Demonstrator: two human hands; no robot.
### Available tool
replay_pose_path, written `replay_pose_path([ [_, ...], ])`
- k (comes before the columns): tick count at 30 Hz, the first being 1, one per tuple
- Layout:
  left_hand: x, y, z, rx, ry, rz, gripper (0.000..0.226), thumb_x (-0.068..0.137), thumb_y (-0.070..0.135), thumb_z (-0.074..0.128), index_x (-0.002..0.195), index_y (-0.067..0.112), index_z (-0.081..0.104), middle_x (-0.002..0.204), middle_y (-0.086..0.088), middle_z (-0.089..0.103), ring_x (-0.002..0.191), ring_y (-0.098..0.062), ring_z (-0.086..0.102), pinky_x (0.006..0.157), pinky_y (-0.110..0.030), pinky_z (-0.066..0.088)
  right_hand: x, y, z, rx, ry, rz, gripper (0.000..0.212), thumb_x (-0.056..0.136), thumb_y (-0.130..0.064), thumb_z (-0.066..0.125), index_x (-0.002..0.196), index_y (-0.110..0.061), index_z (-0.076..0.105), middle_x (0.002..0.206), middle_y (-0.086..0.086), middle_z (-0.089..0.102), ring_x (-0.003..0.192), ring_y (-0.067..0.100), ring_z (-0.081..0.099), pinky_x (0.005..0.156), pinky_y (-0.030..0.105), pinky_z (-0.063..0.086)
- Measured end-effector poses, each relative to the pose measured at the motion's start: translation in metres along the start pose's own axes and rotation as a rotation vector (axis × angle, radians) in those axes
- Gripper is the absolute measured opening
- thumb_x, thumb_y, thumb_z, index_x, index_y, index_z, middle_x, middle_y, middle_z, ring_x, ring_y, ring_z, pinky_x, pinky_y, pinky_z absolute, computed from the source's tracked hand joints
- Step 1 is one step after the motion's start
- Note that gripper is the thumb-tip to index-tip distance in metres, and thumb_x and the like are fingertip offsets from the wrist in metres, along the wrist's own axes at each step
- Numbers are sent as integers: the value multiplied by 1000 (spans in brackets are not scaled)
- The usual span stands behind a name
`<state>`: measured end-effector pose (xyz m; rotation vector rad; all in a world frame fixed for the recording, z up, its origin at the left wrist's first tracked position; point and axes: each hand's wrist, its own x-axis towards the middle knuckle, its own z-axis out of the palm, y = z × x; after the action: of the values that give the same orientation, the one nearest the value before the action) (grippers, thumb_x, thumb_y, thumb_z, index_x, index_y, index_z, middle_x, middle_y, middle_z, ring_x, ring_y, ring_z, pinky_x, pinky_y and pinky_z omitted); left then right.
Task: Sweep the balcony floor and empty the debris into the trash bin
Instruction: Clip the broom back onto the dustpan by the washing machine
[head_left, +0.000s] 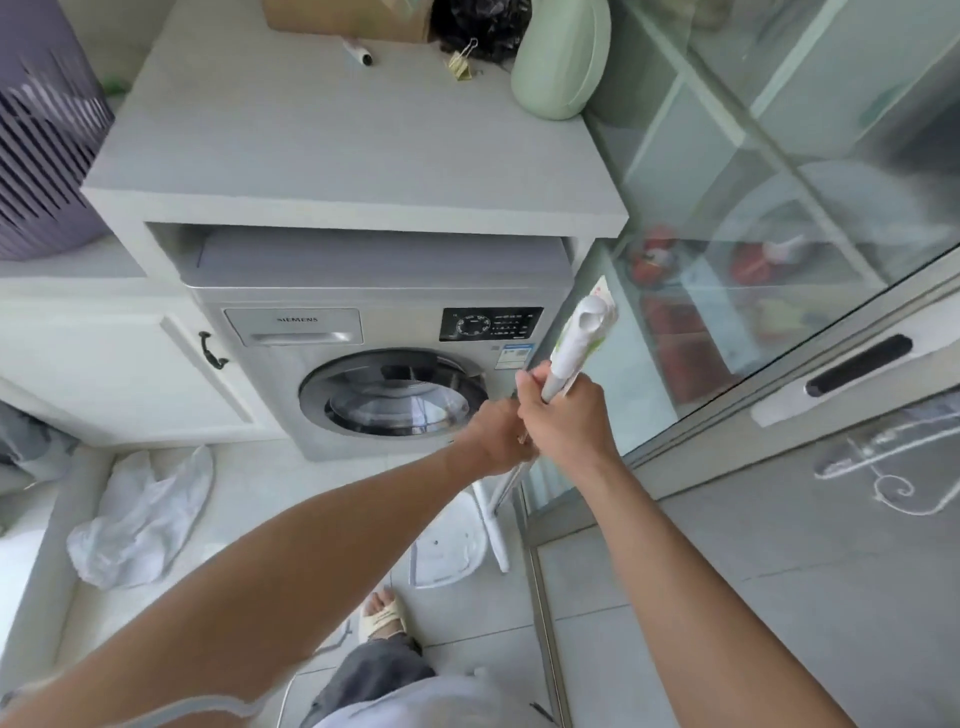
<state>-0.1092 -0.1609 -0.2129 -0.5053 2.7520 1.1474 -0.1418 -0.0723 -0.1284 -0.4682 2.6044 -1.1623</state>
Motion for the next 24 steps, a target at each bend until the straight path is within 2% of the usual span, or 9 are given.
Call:
replay_pose_path([
  [4,14,-5,9,1,-38,21,23,84,27,62,101,13,67,90,-6,70,83,-25,62,75,-36,54,9,2,1,27,16,61,26,92,-33,60,79,-11,65,70,4,70,51,1,62,46,7,40],
  [6,20,-9,11,-32,-50,34,22,83,29,64,99,15,67,88,-4,69,81,-24,63,77,-40,55,13,2,1,8,26,61,25,91,-33,61,75,-15,64,70,2,71,53,-2,60,46,3,38],
  [9,31,-15,9,-38,-61,35,20,79,27,67,97,18,66,85,0,69,78,-22,64,76,-40,56,21,1,5,-20,27,76,27,89,-39,61,76,-16,66,72,-1,72,61,-1,63,50,4,40],
  [13,46,-20,8,-81,-63,27,20,77,26,71,95,20,67,84,2,69,78,-19,64,75,-39,57,31,-3,5,-29,3,81,28,89,-38,62,77,-15,68,73,-1,72,60,-2,63,47,4,39],
  [18,58,-12,15,-80,-90,-14,29,76,26,72,103,21,64,87,2,68,79,-20,64,73,-38,58,35,8,0,-22,-41,116,33,87,-45,63,86,-13,69,78,-3,73,63,-2,65,47,5,41],
  [24,65,0,34,-94,-65,-105,29,75,27,66,104,28,59,84,4,64,72,-18,63,60,-28,50,45,31,-13,-25,-156,82,24,88,-43,64,84,-20,71,78,-2,73,70,3,68,58,12,50],
])
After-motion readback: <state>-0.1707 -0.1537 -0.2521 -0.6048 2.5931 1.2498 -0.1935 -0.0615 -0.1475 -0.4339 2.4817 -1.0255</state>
